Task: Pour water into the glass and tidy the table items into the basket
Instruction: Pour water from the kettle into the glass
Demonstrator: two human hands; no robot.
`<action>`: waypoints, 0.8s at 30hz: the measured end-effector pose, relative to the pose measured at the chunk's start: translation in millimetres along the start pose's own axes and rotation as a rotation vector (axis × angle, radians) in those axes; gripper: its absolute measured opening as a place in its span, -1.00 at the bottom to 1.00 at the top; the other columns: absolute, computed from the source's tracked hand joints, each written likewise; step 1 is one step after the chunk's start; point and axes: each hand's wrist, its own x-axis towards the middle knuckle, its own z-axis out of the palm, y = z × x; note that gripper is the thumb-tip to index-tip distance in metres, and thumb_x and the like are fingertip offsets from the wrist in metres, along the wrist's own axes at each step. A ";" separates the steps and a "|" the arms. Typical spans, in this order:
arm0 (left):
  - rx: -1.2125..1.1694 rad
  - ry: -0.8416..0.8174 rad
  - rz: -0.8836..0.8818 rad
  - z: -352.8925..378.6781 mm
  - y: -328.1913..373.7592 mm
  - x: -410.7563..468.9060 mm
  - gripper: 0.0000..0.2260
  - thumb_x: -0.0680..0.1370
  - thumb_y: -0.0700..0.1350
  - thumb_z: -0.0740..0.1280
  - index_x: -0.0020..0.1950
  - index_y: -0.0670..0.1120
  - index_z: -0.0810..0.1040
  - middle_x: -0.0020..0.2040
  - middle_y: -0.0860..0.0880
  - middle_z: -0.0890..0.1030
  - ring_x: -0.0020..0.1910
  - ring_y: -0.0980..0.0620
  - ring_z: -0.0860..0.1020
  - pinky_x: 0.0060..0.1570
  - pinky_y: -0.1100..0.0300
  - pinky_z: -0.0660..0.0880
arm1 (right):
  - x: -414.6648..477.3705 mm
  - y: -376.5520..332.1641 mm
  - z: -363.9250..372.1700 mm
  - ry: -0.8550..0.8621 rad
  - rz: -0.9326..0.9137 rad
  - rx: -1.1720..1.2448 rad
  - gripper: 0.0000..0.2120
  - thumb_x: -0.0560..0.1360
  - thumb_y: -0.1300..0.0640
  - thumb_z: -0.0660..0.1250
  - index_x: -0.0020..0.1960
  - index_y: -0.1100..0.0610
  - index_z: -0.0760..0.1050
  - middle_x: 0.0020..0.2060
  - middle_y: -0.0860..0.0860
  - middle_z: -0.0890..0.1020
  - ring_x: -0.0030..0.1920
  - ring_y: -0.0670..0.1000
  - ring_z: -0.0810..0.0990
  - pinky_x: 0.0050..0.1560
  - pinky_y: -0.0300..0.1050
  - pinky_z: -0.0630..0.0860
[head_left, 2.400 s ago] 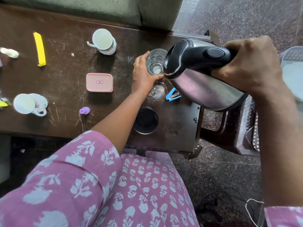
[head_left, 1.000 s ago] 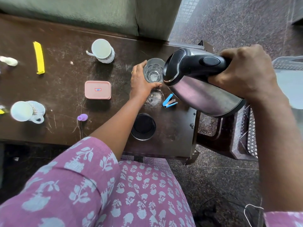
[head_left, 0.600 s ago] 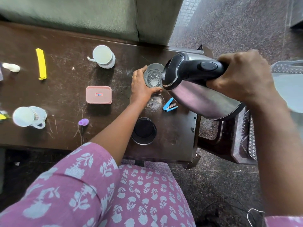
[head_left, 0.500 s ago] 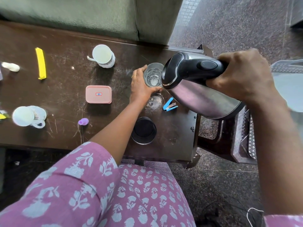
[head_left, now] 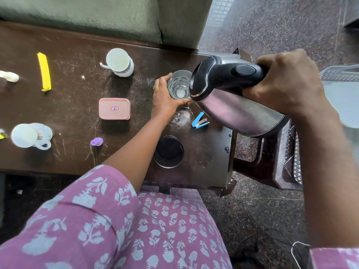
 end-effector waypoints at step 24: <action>-0.004 0.012 -0.003 0.7 -1.4 0.5 -0.19 0.19 -0.05 0.60 0.35 -0.02 0.29 0.34 -0.04 0.36 0.35 0.00 0.32 0.27 0.15 0.28 | 0.2 2.8 -4.6 -0.006 0.000 -0.013 -0.48 0.21 -0.22 0.23 -0.11 0.17 0.61 -0.25 0.32 0.60 -0.18 0.35 0.57 -0.10 0.13 0.52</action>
